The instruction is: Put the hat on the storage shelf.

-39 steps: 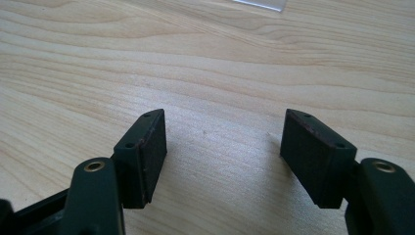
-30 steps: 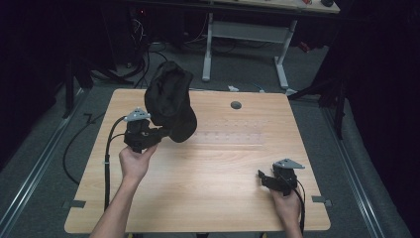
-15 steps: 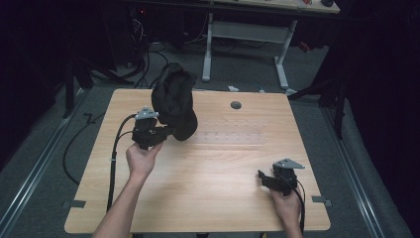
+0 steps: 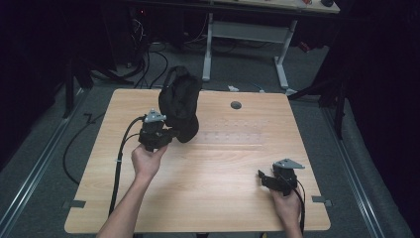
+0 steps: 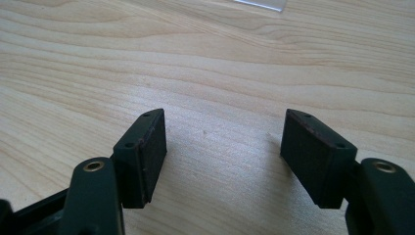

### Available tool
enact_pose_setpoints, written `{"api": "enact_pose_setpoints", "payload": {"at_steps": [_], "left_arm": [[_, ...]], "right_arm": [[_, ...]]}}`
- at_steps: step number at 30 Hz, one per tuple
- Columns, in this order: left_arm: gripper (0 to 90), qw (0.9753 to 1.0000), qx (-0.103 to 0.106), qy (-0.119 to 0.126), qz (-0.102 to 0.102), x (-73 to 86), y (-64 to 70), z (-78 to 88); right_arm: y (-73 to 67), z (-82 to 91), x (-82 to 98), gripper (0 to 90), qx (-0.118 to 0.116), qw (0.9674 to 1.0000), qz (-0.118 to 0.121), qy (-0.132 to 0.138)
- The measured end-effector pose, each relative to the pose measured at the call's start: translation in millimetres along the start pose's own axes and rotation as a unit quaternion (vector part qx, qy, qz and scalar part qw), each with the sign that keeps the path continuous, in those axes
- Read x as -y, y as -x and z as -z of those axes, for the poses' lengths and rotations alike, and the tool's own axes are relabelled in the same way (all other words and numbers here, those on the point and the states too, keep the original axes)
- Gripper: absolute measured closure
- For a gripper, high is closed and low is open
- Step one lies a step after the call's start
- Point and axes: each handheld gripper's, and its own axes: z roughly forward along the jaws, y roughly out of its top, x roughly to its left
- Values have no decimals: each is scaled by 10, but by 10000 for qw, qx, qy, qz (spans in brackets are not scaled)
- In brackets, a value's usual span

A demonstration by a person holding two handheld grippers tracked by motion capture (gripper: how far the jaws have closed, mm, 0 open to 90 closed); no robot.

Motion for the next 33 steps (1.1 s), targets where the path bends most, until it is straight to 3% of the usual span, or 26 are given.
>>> {"api": "enact_pose_setpoints", "payload": {"at_steps": [8,18,28,33], "left_arm": [[860,10000,-55,-20,-14,30,-10,19],[858,9996,27,-28,269,105,-125,-67],[853,9998,3,-35,202,170,-118,-55],[843,9995,-34,43,309,218,-117,-53]], "right_arm": [[-2,2,0,339,-2,10000,-13,-6],[0,0,-1,339,-7,10000,-8,-4],[-1,-4,-4,339,-1,10000,-8,1],[0,-4,-4,339,-6,10000,2,-3]]}}
